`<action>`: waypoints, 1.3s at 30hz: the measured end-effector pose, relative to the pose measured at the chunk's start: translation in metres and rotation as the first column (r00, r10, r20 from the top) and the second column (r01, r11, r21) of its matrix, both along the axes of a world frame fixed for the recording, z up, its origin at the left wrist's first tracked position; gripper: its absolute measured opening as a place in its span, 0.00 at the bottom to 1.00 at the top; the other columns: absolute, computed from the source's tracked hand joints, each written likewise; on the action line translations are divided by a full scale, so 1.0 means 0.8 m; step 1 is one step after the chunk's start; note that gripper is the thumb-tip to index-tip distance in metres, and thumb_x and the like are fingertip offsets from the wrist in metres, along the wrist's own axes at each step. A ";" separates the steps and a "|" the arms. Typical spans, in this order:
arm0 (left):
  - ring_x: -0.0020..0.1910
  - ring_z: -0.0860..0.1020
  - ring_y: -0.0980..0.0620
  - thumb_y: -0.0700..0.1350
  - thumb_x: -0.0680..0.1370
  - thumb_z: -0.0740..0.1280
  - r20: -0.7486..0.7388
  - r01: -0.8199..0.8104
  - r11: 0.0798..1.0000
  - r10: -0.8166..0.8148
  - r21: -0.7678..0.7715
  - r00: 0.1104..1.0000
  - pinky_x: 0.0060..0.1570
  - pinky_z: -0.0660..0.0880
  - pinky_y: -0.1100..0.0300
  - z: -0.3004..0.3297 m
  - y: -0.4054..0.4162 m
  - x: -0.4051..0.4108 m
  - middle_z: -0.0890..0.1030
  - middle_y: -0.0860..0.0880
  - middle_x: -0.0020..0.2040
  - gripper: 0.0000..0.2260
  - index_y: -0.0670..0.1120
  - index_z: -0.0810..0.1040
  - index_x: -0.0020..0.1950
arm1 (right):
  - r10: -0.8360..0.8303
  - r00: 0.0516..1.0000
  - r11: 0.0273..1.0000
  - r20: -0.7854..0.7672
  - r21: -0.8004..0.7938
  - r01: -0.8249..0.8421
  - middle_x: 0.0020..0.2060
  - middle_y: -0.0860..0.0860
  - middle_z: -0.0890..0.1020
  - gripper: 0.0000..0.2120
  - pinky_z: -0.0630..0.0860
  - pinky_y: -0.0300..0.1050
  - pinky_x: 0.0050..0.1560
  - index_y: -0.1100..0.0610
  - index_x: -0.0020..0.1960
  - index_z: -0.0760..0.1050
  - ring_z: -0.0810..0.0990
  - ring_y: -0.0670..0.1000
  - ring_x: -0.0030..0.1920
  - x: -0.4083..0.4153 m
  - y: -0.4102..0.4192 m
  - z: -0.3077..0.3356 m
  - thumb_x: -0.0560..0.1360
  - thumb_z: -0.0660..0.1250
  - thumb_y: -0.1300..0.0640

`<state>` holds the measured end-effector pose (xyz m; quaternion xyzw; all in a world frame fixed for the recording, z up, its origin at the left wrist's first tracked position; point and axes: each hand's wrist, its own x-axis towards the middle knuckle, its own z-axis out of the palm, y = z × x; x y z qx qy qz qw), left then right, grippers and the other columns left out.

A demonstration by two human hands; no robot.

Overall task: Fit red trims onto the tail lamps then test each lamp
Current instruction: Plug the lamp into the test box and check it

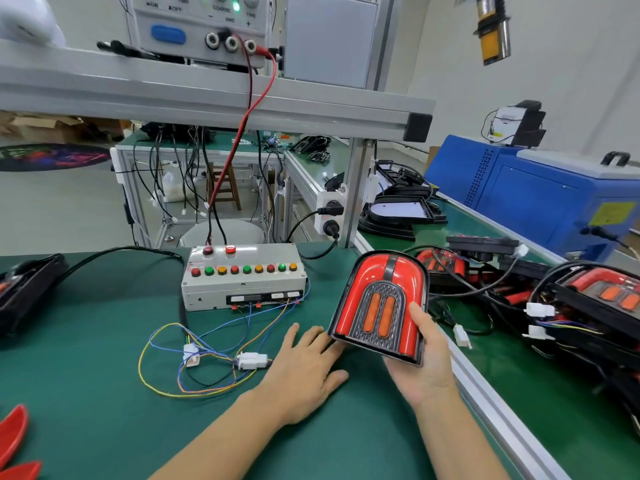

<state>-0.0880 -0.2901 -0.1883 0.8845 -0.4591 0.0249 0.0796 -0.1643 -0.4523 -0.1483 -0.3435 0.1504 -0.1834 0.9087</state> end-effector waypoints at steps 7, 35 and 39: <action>0.69 0.65 0.56 0.48 0.80 0.60 0.040 0.031 0.964 -0.021 -0.265 0.999 0.69 0.56 0.64 0.034 0.054 0.016 0.73 0.56 0.67 0.14 0.50 0.77 0.64 | 0.026 0.997 0.997 -0.071 -0.074 -0.032 0.56 0.58 0.83 0.17 0.82 0.49 0.43 0.55 0.53 0.85 0.84 0.56 0.53 0.009 -0.012 -0.019 0.71 0.67 0.47; 0.63 0.70 0.45 0.36 0.73 0.62 -0.076 -0.685 0.681 0.692 -0.260 0.718 0.62 0.66 0.50 0.041 0.152 0.114 0.65 0.48 0.72 0.34 0.52 0.54 0.77 | 0.139 0.987 0.961 -0.077 -0.231 -0.154 0.58 0.56 0.83 0.23 0.82 0.50 0.45 0.53 0.62 0.79 0.83 0.56 0.56 0.013 -0.017 -0.031 0.72 0.65 0.42; 0.63 0.71 0.44 0.37 0.73 0.63 -0.024 -0.696 0.672 0.715 -0.251 0.699 0.63 0.65 0.48 0.035 0.156 0.122 0.66 0.47 0.72 0.34 0.51 0.56 0.77 | 0.119 0.990 0.963 -0.073 -0.233 -0.133 0.57 0.56 0.83 0.21 0.82 0.49 0.44 0.53 0.60 0.80 0.83 0.56 0.56 0.011 -0.010 -0.025 0.73 0.65 0.42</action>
